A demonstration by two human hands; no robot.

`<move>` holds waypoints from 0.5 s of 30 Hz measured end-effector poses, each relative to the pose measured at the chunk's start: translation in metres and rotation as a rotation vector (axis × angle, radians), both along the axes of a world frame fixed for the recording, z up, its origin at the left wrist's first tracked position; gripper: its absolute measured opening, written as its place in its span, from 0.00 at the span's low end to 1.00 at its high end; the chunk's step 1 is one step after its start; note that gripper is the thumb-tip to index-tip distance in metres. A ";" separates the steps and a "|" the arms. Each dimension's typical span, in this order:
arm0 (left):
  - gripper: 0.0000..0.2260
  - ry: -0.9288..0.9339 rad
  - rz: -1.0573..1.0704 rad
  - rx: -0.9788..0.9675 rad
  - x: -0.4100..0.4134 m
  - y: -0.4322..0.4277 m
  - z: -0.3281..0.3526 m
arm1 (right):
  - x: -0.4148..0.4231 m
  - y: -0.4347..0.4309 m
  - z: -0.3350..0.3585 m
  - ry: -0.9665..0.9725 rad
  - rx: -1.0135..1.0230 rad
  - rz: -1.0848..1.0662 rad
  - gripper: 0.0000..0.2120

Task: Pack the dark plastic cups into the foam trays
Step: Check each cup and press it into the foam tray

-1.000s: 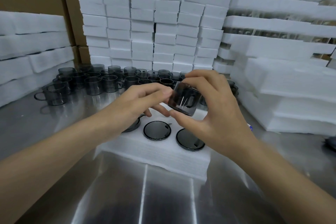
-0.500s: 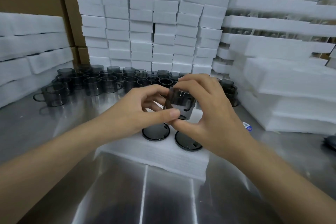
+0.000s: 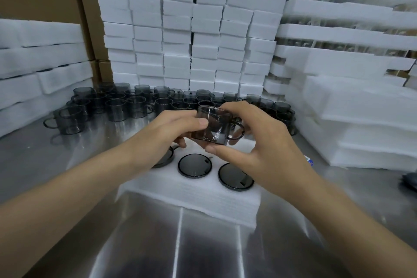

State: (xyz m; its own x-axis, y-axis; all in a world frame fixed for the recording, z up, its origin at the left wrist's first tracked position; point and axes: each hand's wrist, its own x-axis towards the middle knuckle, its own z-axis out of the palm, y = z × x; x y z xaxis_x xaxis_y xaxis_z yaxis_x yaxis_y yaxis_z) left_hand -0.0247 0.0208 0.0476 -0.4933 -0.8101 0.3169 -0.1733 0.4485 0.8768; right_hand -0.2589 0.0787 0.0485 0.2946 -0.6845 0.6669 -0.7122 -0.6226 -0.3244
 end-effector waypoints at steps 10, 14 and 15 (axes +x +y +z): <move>0.17 -0.025 -0.008 -0.056 -0.009 0.017 0.006 | 0.001 0.004 0.004 0.036 -0.064 -0.075 0.22; 0.17 -0.047 0.076 -0.116 -0.013 0.016 0.000 | 0.000 0.002 0.001 0.049 -0.011 -0.082 0.24; 0.17 -0.042 0.104 -0.126 -0.013 0.015 -0.001 | -0.002 0.001 0.001 0.067 0.018 -0.094 0.25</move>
